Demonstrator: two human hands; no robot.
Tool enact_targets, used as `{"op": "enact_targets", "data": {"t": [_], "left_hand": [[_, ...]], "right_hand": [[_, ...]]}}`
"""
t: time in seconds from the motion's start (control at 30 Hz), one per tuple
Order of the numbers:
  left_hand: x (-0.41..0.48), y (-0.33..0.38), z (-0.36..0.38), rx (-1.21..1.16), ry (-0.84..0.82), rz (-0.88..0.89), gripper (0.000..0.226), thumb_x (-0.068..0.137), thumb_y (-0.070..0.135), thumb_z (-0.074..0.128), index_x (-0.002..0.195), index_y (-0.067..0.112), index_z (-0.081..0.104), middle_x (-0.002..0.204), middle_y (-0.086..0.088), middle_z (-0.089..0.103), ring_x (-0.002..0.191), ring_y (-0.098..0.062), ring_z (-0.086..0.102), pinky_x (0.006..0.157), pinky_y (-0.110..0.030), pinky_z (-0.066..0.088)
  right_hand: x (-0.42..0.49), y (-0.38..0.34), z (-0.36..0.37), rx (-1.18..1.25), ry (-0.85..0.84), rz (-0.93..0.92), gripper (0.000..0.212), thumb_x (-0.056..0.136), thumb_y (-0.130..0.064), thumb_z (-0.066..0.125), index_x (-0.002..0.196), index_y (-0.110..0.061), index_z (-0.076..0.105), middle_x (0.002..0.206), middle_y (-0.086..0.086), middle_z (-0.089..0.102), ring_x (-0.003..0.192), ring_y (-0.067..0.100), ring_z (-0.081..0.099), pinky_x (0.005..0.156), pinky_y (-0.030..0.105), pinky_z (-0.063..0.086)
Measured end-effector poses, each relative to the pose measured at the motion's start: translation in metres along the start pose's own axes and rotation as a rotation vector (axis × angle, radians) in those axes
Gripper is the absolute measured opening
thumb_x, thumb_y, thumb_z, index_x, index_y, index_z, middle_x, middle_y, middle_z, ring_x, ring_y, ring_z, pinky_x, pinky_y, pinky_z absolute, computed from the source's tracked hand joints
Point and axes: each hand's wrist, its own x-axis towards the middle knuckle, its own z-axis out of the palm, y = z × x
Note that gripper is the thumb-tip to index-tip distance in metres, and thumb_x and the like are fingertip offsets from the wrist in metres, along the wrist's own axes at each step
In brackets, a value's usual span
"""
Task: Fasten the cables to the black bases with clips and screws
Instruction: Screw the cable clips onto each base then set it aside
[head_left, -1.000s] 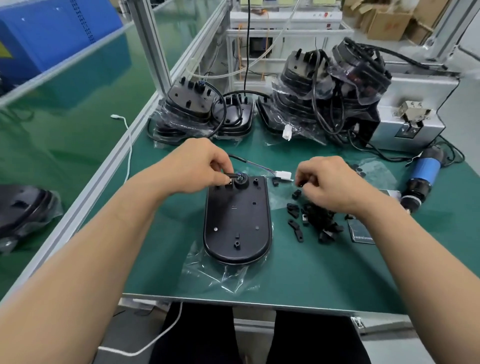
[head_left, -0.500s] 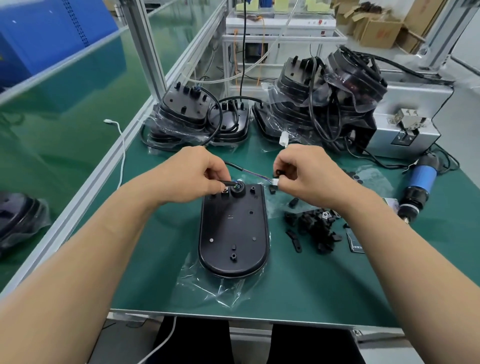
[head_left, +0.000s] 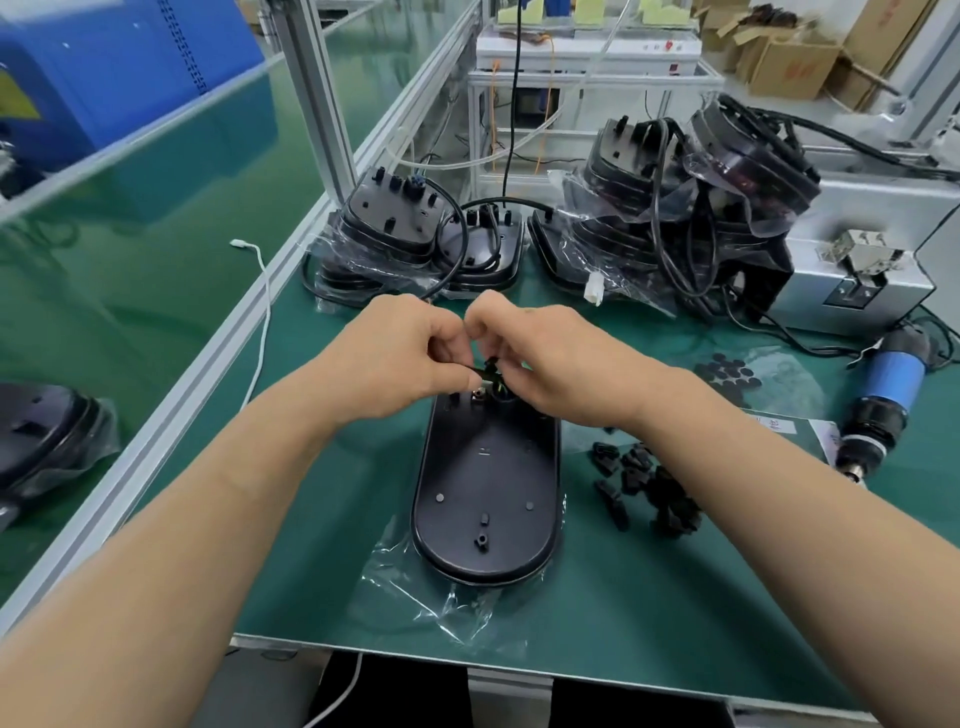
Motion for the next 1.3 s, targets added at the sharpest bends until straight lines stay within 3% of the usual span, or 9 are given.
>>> {"op": "enact_targets", "data": {"t": [0.1,0.27,0.4,0.57,0.67,0.8,0.97,1.13,1.3], "left_hand": [[0.002,-0.001,0.0,-0.038,0.01,-0.02,0.014,0.071,0.023,0.084,0.071,0.02,0.071,0.066,0.004,0.069,0.061,-0.004,0.057,0.065,-0.02,0.047],[0.003,-0.003,-0.001,-0.08,-0.013,-0.039,0.008,0.074,0.02,0.082,0.076,0.017,0.075,0.066,0.003,0.07,0.054,0.001,0.053,0.057,-0.011,0.04],[0.003,-0.005,0.002,-0.1,-0.041,-0.05,0.003,0.079,0.017,0.079,0.079,0.018,0.076,0.062,0.007,0.066,0.053,0.001,0.05,0.056,-0.011,0.037],[0.002,-0.005,0.001,-0.233,-0.145,-0.091,0.007,0.086,0.012,0.071,0.08,0.012,0.074,0.062,0.001,0.065,0.058,-0.01,0.047,0.058,-0.026,0.036],[0.002,-0.004,0.0,-0.276,-0.142,-0.112,0.009,0.087,0.01,0.068,0.08,0.01,0.073,0.063,0.0,0.063,0.063,-0.011,0.049,0.065,-0.029,0.039],[0.006,-0.006,0.003,-0.349,-0.162,-0.184,0.01,0.084,0.017,0.073,0.077,0.012,0.075,0.064,-0.001,0.059,0.064,-0.01,0.046,0.069,-0.028,0.037],[0.014,-0.01,0.008,-0.38,-0.199,-0.235,0.016,0.079,0.026,0.078,0.071,0.012,0.076,0.053,0.009,0.057,0.049,0.0,0.043,0.05,-0.008,0.034],[0.015,-0.008,0.007,-0.362,-0.293,-0.244,0.016,0.082,0.02,0.074,0.078,0.005,0.073,0.06,-0.004,0.062,0.046,-0.007,0.043,0.042,-0.013,0.031],[0.015,-0.003,0.005,-0.473,-0.368,-0.327,0.022,0.093,0.014,0.061,0.077,0.001,0.069,0.057,-0.003,0.051,0.044,-0.008,0.034,0.041,-0.016,0.021]], "right_hand": [[-0.003,0.0,0.002,0.043,0.015,-0.046,0.034,0.087,0.001,0.049,0.117,-0.014,0.042,0.101,-0.007,0.066,0.087,0.02,0.061,0.078,0.04,0.051],[-0.009,0.001,0.005,0.161,0.075,-0.025,0.035,0.089,0.004,0.054,0.117,-0.014,0.043,0.104,-0.005,0.064,0.093,0.017,0.064,0.085,0.038,0.054],[-0.016,-0.002,0.011,0.426,0.158,0.079,0.036,0.085,0.008,0.057,0.115,-0.009,0.046,0.102,-0.002,0.067,0.095,0.017,0.067,0.089,0.032,0.055],[-0.017,-0.002,0.02,0.638,0.205,0.303,0.034,0.086,-0.003,0.071,0.111,-0.015,0.05,0.104,0.0,0.069,0.092,0.013,0.072,0.094,0.038,0.054],[-0.016,-0.002,0.026,0.619,0.221,0.431,0.021,0.081,-0.007,0.078,0.096,-0.016,0.066,0.101,0.002,0.072,0.086,0.012,0.073,0.09,0.046,0.057],[-0.013,-0.002,0.022,0.524,0.197,0.416,0.013,0.079,-0.009,0.08,0.086,-0.019,0.075,0.093,0.0,0.073,0.091,0.013,0.069,0.093,0.043,0.053],[-0.019,-0.004,0.016,0.451,0.177,0.343,0.015,0.085,-0.001,0.073,0.094,-0.011,0.08,0.103,0.002,0.072,0.1,0.015,0.066,0.098,0.037,0.048],[-0.028,0.0,0.01,0.453,0.117,0.33,0.021,0.086,0.0,0.071,0.103,-0.01,0.079,0.109,0.002,0.072,0.104,0.014,0.066,0.1,0.036,0.048],[-0.028,-0.003,0.016,0.449,0.152,0.336,0.025,0.083,-0.005,0.076,0.104,-0.019,0.075,0.107,-0.004,0.07,0.102,0.01,0.063,0.097,0.034,0.05]]}}
